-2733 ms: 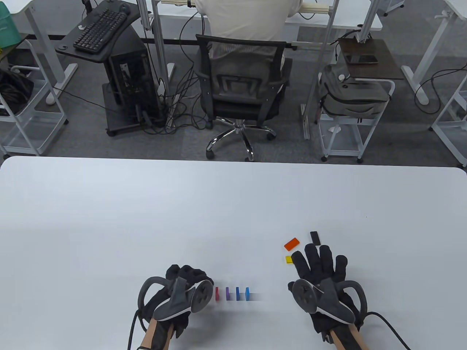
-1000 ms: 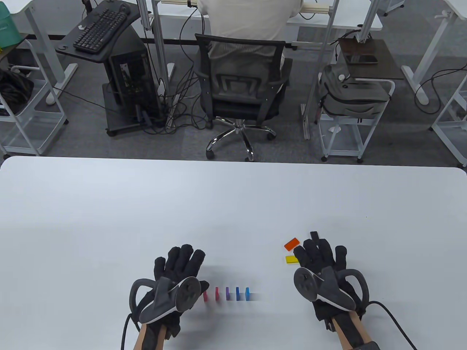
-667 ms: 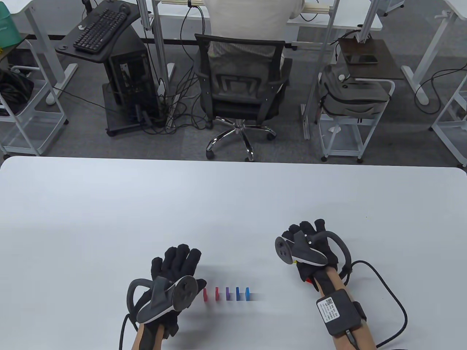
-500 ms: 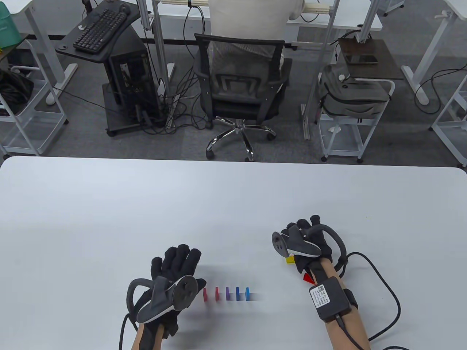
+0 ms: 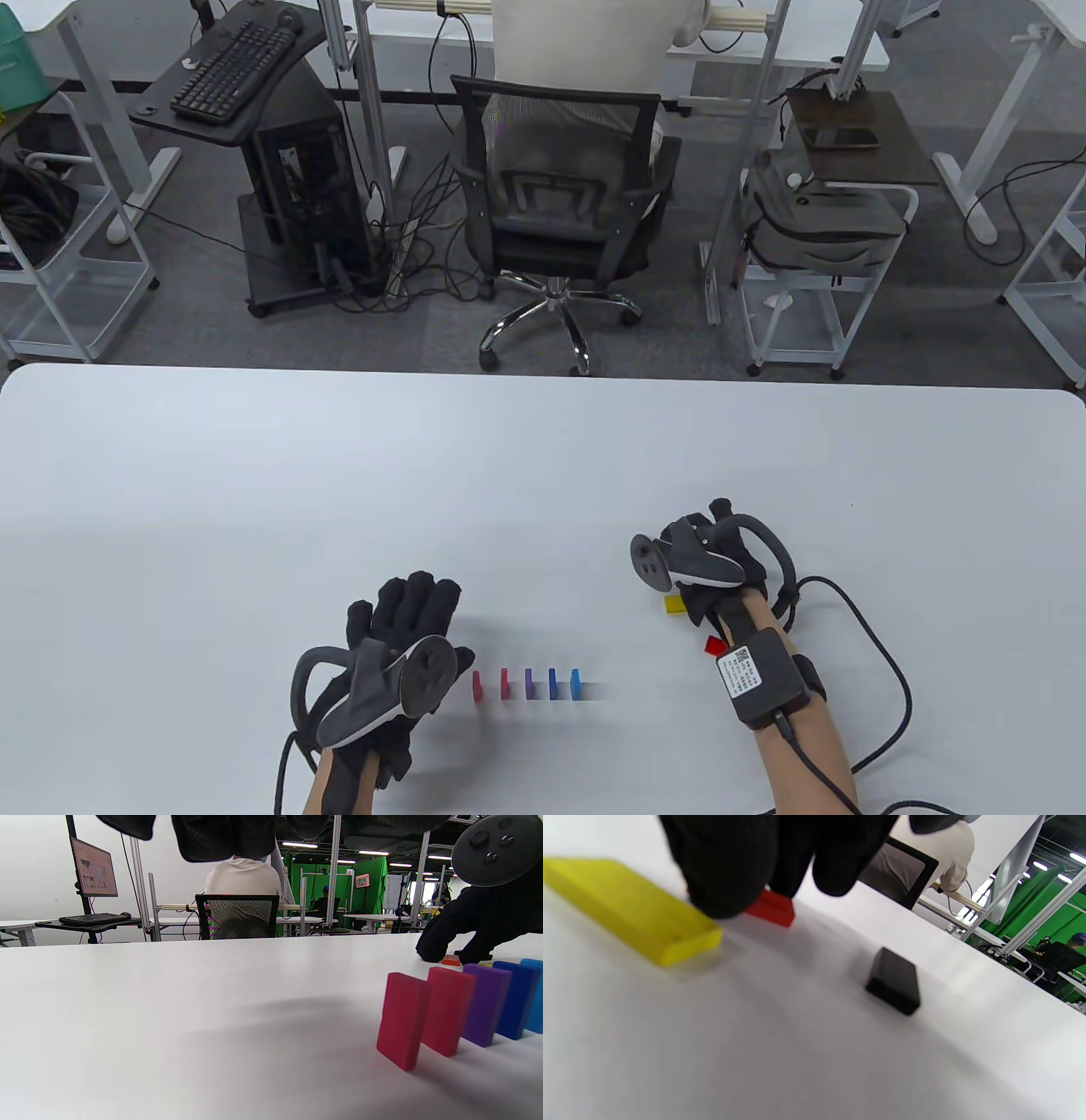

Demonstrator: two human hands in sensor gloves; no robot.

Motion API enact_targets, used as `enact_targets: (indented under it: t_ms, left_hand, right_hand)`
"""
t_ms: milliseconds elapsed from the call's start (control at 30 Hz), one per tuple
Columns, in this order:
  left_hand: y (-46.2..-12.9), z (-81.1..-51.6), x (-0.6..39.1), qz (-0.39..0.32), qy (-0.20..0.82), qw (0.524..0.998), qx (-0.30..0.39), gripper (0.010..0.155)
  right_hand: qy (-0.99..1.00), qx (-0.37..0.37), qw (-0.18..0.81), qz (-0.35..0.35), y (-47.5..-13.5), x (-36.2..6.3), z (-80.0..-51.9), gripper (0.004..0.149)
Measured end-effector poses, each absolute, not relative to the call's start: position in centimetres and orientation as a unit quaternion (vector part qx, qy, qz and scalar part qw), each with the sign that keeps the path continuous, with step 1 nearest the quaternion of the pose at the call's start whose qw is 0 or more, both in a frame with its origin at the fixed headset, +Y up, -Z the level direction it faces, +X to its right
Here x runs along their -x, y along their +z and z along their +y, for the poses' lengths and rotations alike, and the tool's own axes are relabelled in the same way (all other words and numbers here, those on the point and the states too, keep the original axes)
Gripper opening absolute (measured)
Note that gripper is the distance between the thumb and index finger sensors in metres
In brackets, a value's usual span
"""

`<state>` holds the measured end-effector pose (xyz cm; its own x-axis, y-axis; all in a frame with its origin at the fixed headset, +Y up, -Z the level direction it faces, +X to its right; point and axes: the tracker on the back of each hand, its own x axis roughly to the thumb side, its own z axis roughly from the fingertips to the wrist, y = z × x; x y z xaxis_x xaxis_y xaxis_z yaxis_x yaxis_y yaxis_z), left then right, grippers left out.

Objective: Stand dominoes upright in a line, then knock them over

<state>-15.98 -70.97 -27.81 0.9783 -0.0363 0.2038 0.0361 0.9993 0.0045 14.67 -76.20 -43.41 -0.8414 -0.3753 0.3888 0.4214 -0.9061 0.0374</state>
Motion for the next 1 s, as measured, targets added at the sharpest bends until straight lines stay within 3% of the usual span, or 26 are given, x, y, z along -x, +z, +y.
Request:
enact_targets:
  t_ms: [233, 433, 700, 1000]
  left_hand:
    - [-27.8, -71.0, 15.9, -0.102, -0.023, 0.994, 0.009, 0.075]
    - [-27.8, -70.8, 15.9, -0.103, -0.024, 0.994, 0.009, 0.076]
    - [-27.7, -70.4, 15.7, -0.107, -0.022, 0.994, 0.003, 0.075]
    - [-27.7, -70.5, 15.6, -0.113, -0.027, 0.993, 0.004, 0.075]
  right_hand:
    - [-0.946, 0.204, 0.233, -0.091, -43.2, -14.5, -76.7, 0.047]
    - [-0.954, 0.192, 0.216, -0.074, -41.8, -14.5, -74.4, 0.052]
    - [-0.967, 0.225, 0.116, -0.01, -37.1, -13.9, -70.7, 0.058]
    - [-0.96, 0.262, 0.094, 0.018, -32.2, -12.5, -70.7, 0.049]
